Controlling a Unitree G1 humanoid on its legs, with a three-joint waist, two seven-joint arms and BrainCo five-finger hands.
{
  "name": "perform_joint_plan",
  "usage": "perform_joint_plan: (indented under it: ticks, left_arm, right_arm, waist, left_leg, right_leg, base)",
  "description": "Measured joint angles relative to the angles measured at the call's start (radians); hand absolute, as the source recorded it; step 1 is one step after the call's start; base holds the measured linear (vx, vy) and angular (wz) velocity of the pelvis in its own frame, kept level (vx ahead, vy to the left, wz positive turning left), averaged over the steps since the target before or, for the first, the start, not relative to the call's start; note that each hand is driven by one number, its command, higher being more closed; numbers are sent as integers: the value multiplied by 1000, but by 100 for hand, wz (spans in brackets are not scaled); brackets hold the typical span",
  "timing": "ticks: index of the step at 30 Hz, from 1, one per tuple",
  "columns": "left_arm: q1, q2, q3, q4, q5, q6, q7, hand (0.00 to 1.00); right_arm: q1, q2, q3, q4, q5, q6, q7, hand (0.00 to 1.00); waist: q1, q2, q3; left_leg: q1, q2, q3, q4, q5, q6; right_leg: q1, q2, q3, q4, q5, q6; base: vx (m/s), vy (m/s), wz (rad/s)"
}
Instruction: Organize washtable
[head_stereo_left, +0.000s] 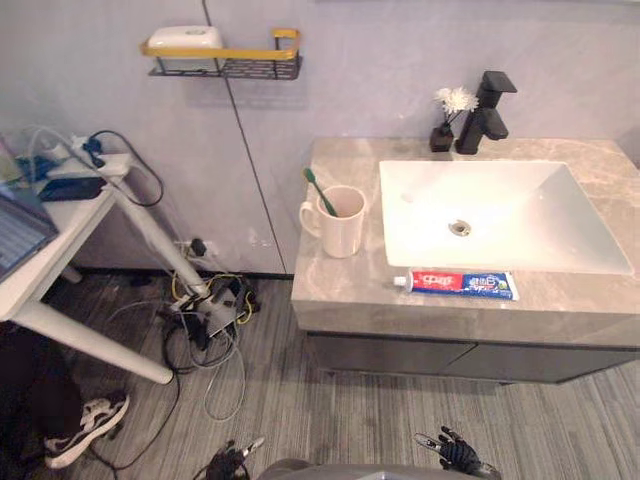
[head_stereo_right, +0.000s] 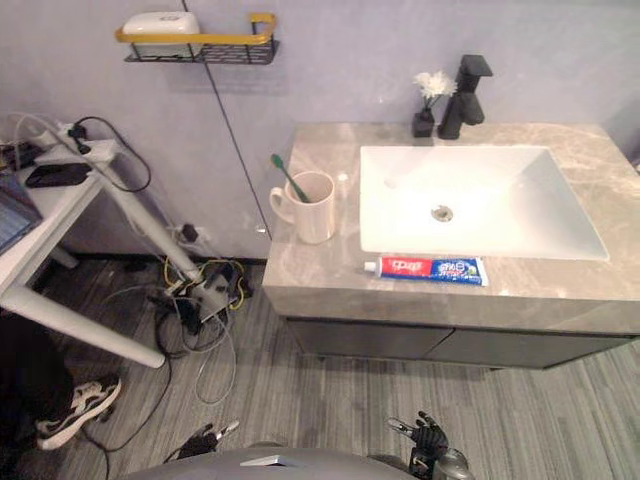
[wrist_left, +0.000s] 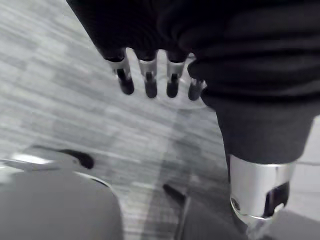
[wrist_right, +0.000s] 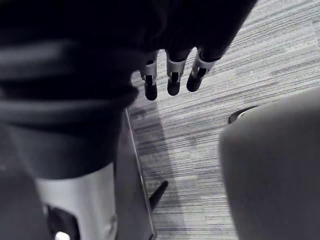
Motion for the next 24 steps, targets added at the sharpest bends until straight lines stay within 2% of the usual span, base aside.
perform_joint_plan:
  ticks: [2, 4, 5, 6, 7, 8, 9, 10, 11, 12, 15, 19, 22, 24]
  left_arm:
    - [-20, 12, -43, -18, 0, -2, 4, 0]
    - [-39, 10, -83, -22, 0, -6, 8, 0]
    - [-54, 6, -101, -19, 0, -8, 9, 0]
    - [-68, 0, -113, -16, -1, -13, 9, 0]
    - [-74, -4, -113, -13, -1, -14, 9, 0]
    - [-83, -9, -115, -6, -1, -13, 9, 0]
    - [-76, -6, -120, 0, 1, -13, 7, 0]
    - [-72, 0, -120, 8, 1, -15, 6, 0]
    - [-70, 5, -119, 27, 3, -16, 5, 0]
    - [-59, -13, -111, 43, 5, -15, 1, 0]
    - [-55, -34, -109, 62, 22, -16, -7, 0]
    - [-54, -38, -104, 65, 23, -16, -16, 0]
    - [-54, -39, -104, 66, 23, -16, -24, 0]
    - [-52, -36, -105, 67, 22, -16, -23, 0]
  right_arm:
    - [-7, 13, -5, -1, -5, -1, 0, 0]
    - [-10, 14, -2, -6, -6, -2, 1, 0]
    - [-17, 14, -5, -5, -5, -1, 1, 0]
    - [-25, 15, -14, -5, -5, -1, 0, 0]
    - [-29, 16, -23, -6, -5, -1, 1, 0]
    - [-30, 16, -47, -7, -5, -2, 1, 0]
    - [-23, 15, -54, -6, -6, -1, 0, 0]
    - [-17, 17, -57, -4, -6, -1, 0, 0]
    - [-11, 20, -65, -3, -6, 0, 0, 0]
    - [-10, 10, -79, 0, -8, 1, -1, 0]
    - [-1, -18, -85, 6, -13, 2, 0, 0]
    - [1, -22, -76, 6, -18, 2, 8, 0]
    - [2, -23, -59, 7, -18, 2, 10, 0]
    - [4, -20, -46, 7, -17, 2, 9, 0]
  waist:
    - [-16, -17, 13]
    - [-32, -15, 19]
    - [-31, -16, 20]
    - [-39, -15, 20]
    - [-44, -13, 22]
    - [-53, -6, 27]
    - [-56, -14, 23]
    - [-54, -28, 26]
    - [-54, -41, 31]
    - [-54, -10, 22]
    - [-57, 28, -1]
    - [-57, 34, -7]
    - [-62, 37, -10]
    - [-75, 24, -16]
  left_leg:
    - [17, -1, -11, 54, 0, 0]
    - [52, 11, -53, 52, -1, 4]
    - [71, 16, -82, 20, -6, 11]
    - [75, 25, -113, -7, -8, 13]
    - [77, 33, -129, -18, -8, 13]
    - [80, 50, -157, -24, -9, 12]
    - [88, 52, -169, -20, -10, 6]
    - [102, 46, -176, -18, -17, -5]
    - [118, 40, -191, -14, -34, -30]
    - [122, 72, -210, -5, -34, -44]
    - [102, 98, -250, 0, -9, -80]
    - [106, 100, -256, -16, 34, -96]
    - [107, 96, -252, -19, 35, -98]
    - [107, 87, -251, -21, 35, -98]
  right_leg:
    - [-24, -12, -40, 129, 16, 22]
    - [-64, -31, -109, 228, -6, -28]
    - [-99, -63, -161, 245, -39, -72]
    - [-139, -92, -191, 228, -54, -81]
    - [-158, -100, -192, 210, -54, -82]
    - [-170, -100, -175, 131, -47, -74]
    - [-144, -106, -160, -9, 25, -60]
    - [-127, -115, -149, -69, 107, -65]
    - [-102, -131, -147, -90, 118, -38]
    - [-71, -108, -172, -111, 118, -51]
    - [-25, -85, -218, -213, 140, -66]
    - [52, -76, -230, -347, 201, -71]
    - [81, -73, -231, -413, 237, -66]
    - [102, -78, -235, -456, 264, -62]
  base:
    - [109, -58, -4]
    - [19, -80, 7]
    - [8, -49, 18]
    - [29, -59, 26]
    - [100, -109, 39]
    - [155, -148, 42]
    - [167, -164, 42]
    - [170, -202, 36]
    - [170, -269, 34]
    - [150, -262, 36]
    - [123, -193, 33]
    - [39, -75, 6]
    - [20, 6, -4]
    - [0, 45, 6]
